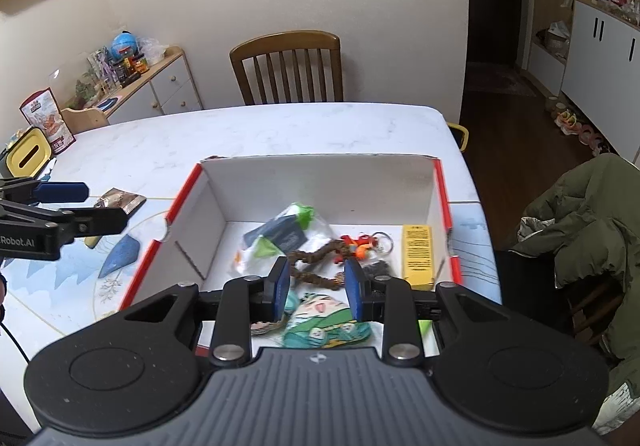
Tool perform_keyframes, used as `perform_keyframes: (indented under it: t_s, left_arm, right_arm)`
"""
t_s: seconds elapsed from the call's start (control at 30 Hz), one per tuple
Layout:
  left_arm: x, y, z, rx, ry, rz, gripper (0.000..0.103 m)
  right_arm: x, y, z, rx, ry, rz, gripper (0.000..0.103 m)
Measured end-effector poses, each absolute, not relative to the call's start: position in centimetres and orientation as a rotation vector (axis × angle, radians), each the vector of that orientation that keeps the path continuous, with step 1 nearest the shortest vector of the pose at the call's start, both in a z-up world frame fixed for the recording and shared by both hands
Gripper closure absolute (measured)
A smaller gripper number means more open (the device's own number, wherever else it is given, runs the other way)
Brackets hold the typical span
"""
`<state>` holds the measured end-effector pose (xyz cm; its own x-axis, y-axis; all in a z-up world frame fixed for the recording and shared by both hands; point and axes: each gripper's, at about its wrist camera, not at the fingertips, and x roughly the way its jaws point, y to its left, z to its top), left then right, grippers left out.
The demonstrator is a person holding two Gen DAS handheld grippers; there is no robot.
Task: Organize objects
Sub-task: 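Withdraw both tools from the box toward the foil bag and beige cylinder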
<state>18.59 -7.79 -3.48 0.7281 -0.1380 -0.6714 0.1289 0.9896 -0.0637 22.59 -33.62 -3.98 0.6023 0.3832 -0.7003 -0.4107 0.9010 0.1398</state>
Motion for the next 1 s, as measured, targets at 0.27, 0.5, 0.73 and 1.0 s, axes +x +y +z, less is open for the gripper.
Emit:
perform_keyframes:
  t_s: [0.27, 0.5, 0.73, 1.0]
  left_arm:
    - [17.2, -1.1, -3.1, -0.036, 0.692, -0.055, 0.004]
    - [17.1, 5.2, -4.2, -0.060, 0.696, 0.026, 0.001]
    - [17.1, 10.0, -5.8, -0.090, 0.719, 0.079, 0.001]
    - [18.0, 13.4, -9.0, -0.131, 0.779, 0.041, 0.001]
  right_arm:
    - [21.8, -29.7, -3.5, -0.044, 0.788, 0.457, 0.047]
    - [21.6, -24.7, -3.4, -0.054, 0.795, 0.488, 0.033]
    - [22.0, -19.3, -3.8, -0.070, 0.825, 0.546, 0.027]
    - [23.5, -12.0, -4.6, -0.144, 0.859, 0.609, 0.027]
